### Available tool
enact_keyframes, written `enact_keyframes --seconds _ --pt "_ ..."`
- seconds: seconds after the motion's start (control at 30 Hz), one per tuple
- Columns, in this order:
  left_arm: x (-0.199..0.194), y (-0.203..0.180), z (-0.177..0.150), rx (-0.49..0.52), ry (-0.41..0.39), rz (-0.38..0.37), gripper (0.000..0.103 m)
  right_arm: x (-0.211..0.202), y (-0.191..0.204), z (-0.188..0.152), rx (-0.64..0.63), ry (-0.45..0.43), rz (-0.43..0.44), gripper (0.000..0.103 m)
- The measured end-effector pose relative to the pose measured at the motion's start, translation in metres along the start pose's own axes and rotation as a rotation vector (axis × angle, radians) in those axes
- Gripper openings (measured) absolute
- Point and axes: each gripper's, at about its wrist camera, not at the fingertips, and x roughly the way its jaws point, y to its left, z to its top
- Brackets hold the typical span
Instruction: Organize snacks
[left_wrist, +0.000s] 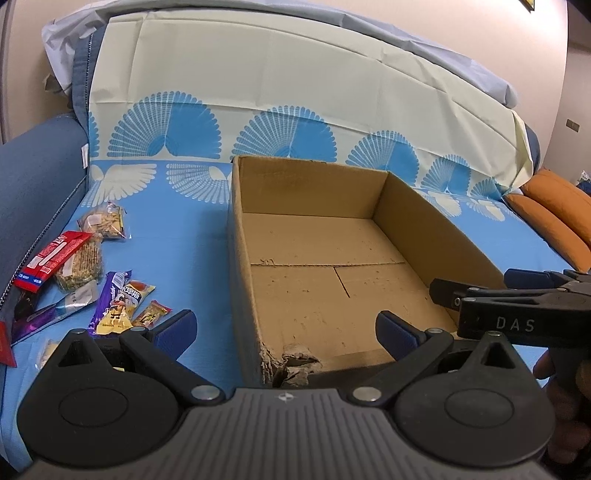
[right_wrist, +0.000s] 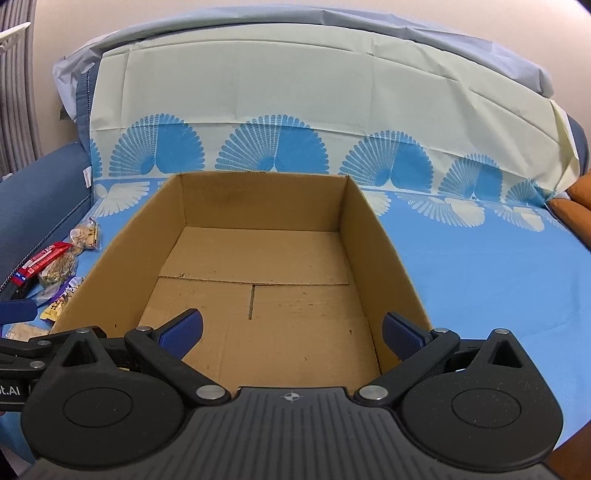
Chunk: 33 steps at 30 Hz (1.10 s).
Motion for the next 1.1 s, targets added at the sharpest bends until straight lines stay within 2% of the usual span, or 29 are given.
enact_keyframes --seconds 0.87,1.1 --pt "0.0010 -0.0010 -0.0001 0.003 0.006 -0.002 0.103 0.0007 0.0020 -0.0002 -0.021 0.000 0.010 0.102" --pt "-0.0018 -0.0011 -0.0001 0.014 -0.017 -0.019 0.103 -0.0003 0.0049 -0.0008 -0.031 -0.011 0.029 0.093"
